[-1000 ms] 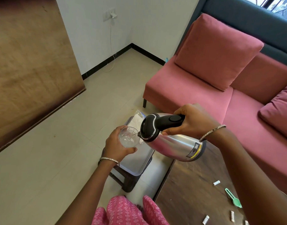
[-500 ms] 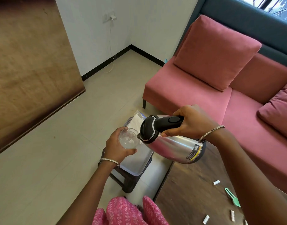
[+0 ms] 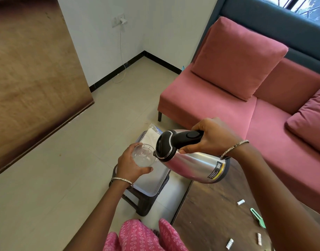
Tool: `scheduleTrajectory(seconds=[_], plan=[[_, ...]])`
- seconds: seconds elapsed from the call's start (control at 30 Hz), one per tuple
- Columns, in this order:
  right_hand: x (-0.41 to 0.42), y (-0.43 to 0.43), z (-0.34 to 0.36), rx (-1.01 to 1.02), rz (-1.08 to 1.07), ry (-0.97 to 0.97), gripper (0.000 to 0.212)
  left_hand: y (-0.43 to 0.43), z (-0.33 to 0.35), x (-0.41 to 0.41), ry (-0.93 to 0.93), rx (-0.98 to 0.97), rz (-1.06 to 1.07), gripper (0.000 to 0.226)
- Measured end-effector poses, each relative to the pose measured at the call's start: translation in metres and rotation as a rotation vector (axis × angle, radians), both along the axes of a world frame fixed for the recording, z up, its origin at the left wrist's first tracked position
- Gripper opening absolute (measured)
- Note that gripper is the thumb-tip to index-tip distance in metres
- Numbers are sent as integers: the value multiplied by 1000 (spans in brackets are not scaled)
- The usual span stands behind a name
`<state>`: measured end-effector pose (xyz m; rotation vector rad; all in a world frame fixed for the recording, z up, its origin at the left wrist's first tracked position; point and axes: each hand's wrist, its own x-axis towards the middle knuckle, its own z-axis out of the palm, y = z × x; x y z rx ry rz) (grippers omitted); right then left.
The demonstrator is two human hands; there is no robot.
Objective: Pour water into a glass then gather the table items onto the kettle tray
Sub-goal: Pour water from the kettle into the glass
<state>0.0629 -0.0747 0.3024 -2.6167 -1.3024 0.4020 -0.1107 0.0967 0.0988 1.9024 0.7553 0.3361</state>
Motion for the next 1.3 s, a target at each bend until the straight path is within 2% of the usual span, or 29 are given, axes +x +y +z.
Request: scheduleTrajectory(seconds=[1.3], plan=[[9, 12, -7, -38, 23, 9, 63, 9, -9, 6, 22, -2, -22, 92]])
